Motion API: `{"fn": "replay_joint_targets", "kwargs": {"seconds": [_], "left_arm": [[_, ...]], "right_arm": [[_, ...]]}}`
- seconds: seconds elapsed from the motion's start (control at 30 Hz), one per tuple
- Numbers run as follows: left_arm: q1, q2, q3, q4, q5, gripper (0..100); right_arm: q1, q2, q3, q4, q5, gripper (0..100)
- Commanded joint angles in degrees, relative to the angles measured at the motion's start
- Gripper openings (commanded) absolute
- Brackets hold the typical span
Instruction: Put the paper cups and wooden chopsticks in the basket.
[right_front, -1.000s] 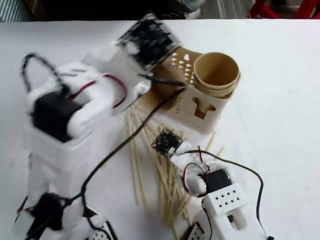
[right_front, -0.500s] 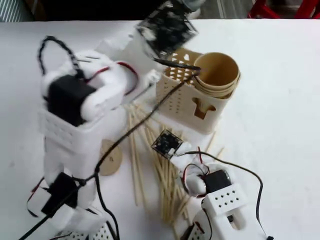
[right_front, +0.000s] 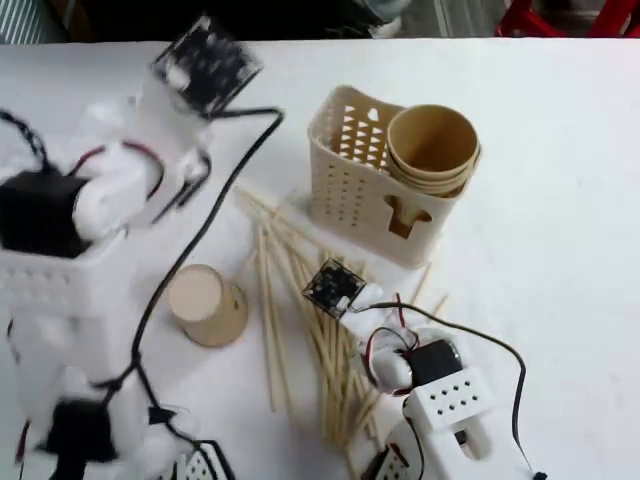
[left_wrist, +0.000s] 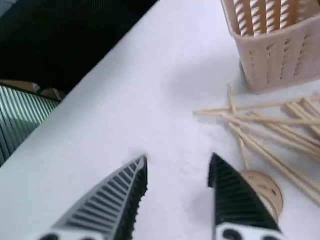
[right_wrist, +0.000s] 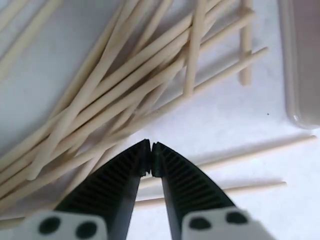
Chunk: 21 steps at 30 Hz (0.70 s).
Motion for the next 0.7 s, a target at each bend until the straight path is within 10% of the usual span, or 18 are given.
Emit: {"fn": "replay_joint_targets", "kwargs": {"seconds": [0.0, 0.33, 0.67], "left_arm": [[-2.86, -13.76, 20.48, -0.09, -7.12, 24], [-14.20, -26.24, 53.27, -11.96, -15.56, 24], [-18.15, -18.77, 58.90, -18.73, -17.23, 24]], "right_arm": [[0.31, -0.48, -0.53, -0.84, 0.35, 2.4], [0.22, -0.48, -0.53, -0.84, 0.35, 2.4], [0.31, -0.48, -0.53, -0.84, 0.35, 2.4]]}}
